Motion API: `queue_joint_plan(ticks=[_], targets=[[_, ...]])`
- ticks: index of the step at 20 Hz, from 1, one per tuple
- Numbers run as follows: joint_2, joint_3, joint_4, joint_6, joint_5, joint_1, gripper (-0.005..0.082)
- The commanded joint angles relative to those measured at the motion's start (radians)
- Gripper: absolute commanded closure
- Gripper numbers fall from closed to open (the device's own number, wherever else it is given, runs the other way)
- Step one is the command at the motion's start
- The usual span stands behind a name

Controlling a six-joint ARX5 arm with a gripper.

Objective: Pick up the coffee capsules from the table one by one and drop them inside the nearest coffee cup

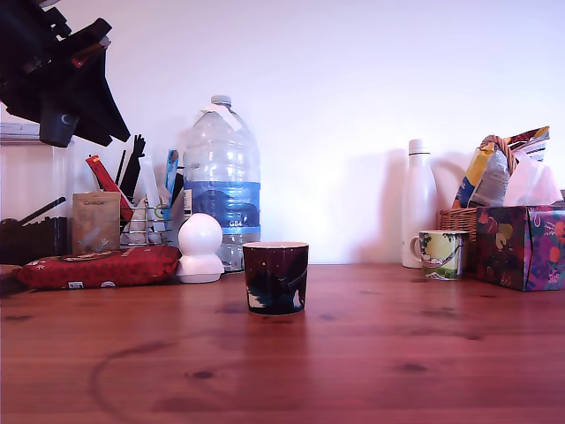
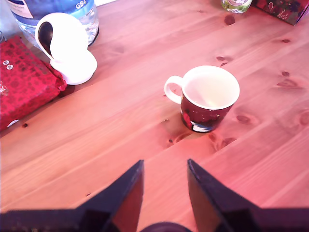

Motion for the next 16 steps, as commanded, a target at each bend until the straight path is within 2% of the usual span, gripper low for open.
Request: queue_joint_plan(ticks=[1,11,14,16], targets=[[0.011,-0.006,0.002,0.005,0.000,-0.001,0.0557],[0.011,-0.006,0.006,0.005,0.002,-0.001,0.0557],[0.014,-0.006,0.030,0.004,0.032,-0.017,0.0557],[0.019,-0.006,0.060,0.003,0.032,-0.039,0.0557]])
